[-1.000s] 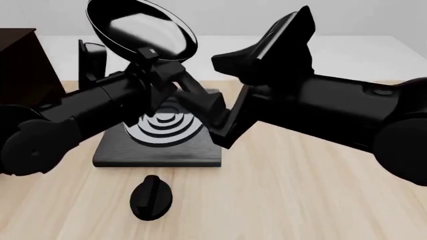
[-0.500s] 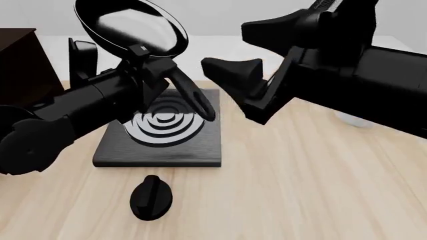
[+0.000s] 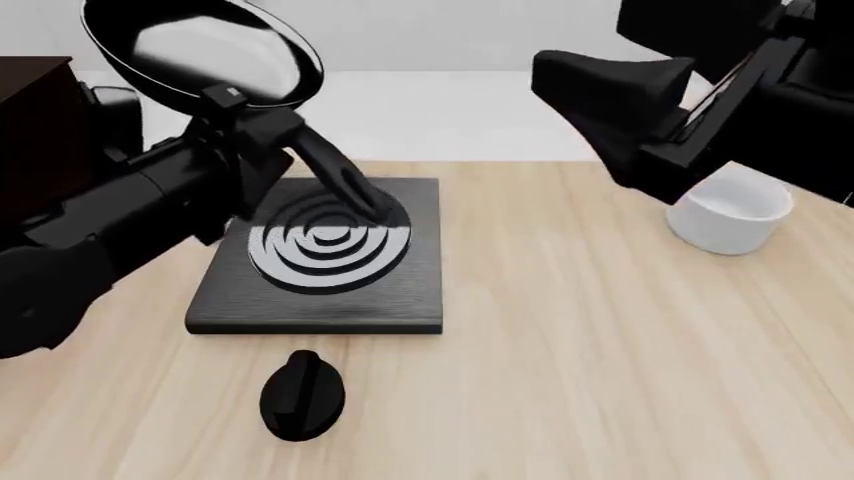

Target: Put the frying pan on the cabinet shelf.

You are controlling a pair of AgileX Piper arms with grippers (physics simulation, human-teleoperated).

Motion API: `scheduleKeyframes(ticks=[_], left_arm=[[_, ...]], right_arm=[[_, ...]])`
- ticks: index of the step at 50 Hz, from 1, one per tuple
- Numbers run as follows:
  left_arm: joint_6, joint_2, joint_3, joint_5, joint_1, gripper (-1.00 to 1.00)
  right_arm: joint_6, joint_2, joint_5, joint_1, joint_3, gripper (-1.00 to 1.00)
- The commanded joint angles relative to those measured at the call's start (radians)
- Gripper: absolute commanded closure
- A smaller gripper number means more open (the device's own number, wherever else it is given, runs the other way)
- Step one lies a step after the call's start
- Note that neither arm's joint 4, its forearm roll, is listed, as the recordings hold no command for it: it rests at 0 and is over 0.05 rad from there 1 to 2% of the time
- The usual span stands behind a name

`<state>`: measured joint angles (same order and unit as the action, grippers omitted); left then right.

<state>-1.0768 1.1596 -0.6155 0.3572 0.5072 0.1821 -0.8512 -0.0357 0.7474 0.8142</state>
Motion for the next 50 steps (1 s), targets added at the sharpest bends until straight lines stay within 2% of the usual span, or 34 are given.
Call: scheduleKeyframes(ticks=[1, 3, 4, 8, 13, 20, 29, 33, 35, 50], left_arm=[[-0.102, -0.019, 0.061, 0.127, -0.102, 1.00], [-0.149, 0.007, 0.088, 0.183, -0.126, 1.00], [-0.150, -0.001, 0.094, 0.201, -0.136, 1.00], [-0.210, 0.002, 0.130, 0.276, -0.175, 1.00], [-0.229, -0.003, 0.135, 0.307, -0.244, 1.00], [-0.220, 0.008, 0.115, 0.293, -0.306, 1.00], [-0.248, 0.069, 0.047, 0.281, -0.418, 1.00], [-0.265, 0.082, 0.026, 0.283, -0.453, 1.00], [-0.237, 0.062, 0.006, 0.253, -0.470, 1.00], [-0.243, 0.094, -0.051, 0.208, -0.578, 1.00]], right_arm=[[-0.019, 0.096, -0.002, -0.071, -0.088, -1.00], [0.011, 0.113, -0.002, -0.073, -0.103, -1.00], [-0.007, 0.123, -0.008, -0.082, -0.106, -1.00], [-0.019, 0.159, -0.010, -0.107, -0.138, -1.00], [-0.032, 0.191, -0.013, -0.123, -0.169, -1.00], [-0.050, 0.218, -0.002, -0.141, -0.222, -1.00], [-0.090, 0.281, 0.027, -0.175, -0.331, -1.00], [-0.096, 0.290, 0.022, -0.178, -0.343, -1.00], [-0.096, 0.289, 0.023, -0.177, -0.347, -1.00], [-0.096, 0.275, 0.042, -0.179, -0.370, -1.00]])
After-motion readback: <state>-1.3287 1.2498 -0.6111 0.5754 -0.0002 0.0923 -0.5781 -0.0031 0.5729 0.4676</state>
